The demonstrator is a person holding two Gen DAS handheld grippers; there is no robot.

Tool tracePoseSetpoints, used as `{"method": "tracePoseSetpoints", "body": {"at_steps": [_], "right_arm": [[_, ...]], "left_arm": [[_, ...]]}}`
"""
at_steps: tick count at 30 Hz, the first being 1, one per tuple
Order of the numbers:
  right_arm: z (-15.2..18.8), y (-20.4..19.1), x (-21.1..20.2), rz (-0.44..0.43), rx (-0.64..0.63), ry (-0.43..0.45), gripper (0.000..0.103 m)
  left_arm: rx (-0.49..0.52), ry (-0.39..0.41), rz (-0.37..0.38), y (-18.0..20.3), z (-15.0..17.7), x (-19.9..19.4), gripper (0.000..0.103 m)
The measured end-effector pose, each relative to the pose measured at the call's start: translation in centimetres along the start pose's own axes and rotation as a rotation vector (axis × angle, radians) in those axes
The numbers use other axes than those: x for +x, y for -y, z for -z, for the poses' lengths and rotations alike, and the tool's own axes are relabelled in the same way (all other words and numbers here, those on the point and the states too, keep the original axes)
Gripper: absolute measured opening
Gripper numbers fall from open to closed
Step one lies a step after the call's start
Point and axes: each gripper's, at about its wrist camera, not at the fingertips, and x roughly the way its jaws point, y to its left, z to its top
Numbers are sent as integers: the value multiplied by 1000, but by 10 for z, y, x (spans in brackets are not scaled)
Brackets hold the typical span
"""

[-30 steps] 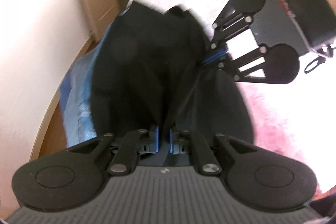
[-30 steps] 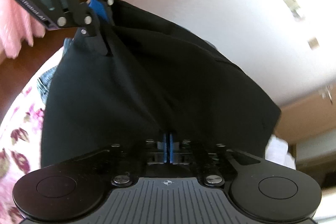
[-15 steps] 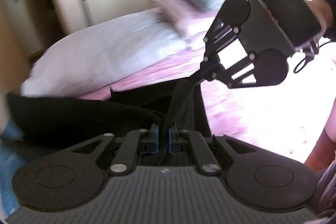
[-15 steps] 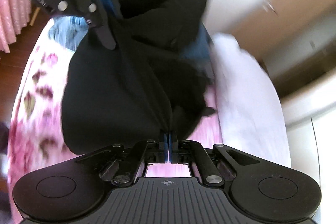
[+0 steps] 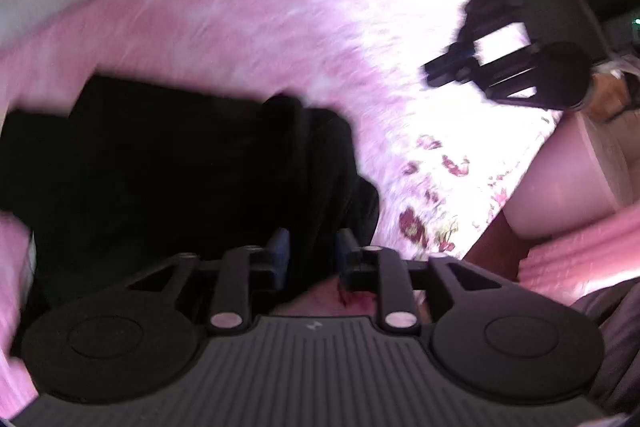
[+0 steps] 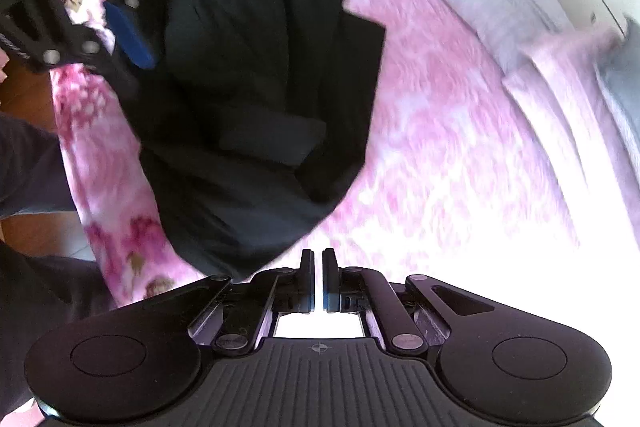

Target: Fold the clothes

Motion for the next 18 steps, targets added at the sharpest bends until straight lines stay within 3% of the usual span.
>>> {"method": "tracePoseSetpoints", "body": {"at_steps": [1,2,3,4,7,9,13,18], "right_arm": [[0,4,2,3,16,5,8],[0,8,1,-9,32,18,30],[-10,6,3,-18,38,41,58],[-20,3,3,-29,34,78,67],[-60,-2,7,-86,-13,154,69],[-98,-19,27,-130,-35,197,69],[-170,-53,74,-208,-129,218,71],[-223,-103,158,-244,-324,96,76]], "left_arm": [[-72,-7,-29,-12,8,1,36],[-143,-14,-57,-24,17,2,41],[-215,-21,-86,-35,25,3,43],[-287,-28,-114,-47,33,4,49],[-487,-64,-275,-94,62,-3,61],[-634,-57,-322,-130,81,-7,64],[-896,24,-246,-196,106,-1,68],[-1009,67,-145,-240,109,33,71]]}}
